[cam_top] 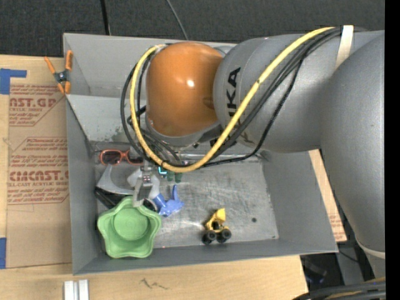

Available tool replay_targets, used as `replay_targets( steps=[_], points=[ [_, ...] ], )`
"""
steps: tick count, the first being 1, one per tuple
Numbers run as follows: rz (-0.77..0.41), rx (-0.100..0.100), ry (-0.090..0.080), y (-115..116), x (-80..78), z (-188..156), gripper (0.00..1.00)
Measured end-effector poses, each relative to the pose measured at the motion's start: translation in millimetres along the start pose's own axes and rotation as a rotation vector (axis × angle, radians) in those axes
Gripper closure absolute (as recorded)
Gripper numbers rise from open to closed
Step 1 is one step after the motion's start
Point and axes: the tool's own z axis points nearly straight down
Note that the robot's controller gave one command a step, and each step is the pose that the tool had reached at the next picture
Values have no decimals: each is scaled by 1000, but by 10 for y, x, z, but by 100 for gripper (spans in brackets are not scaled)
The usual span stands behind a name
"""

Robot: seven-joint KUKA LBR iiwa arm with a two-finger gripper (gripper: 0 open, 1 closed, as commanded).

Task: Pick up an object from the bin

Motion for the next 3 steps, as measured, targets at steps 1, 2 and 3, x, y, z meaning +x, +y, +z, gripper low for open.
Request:
replay_targets(
  steps=[1,2,3],
  points=[
    [0,0,0,-1,0,0,0],
    [-197,0,-7,36,213,240,0],
    [-636,0,1,37,460,504,0]
  ],
)
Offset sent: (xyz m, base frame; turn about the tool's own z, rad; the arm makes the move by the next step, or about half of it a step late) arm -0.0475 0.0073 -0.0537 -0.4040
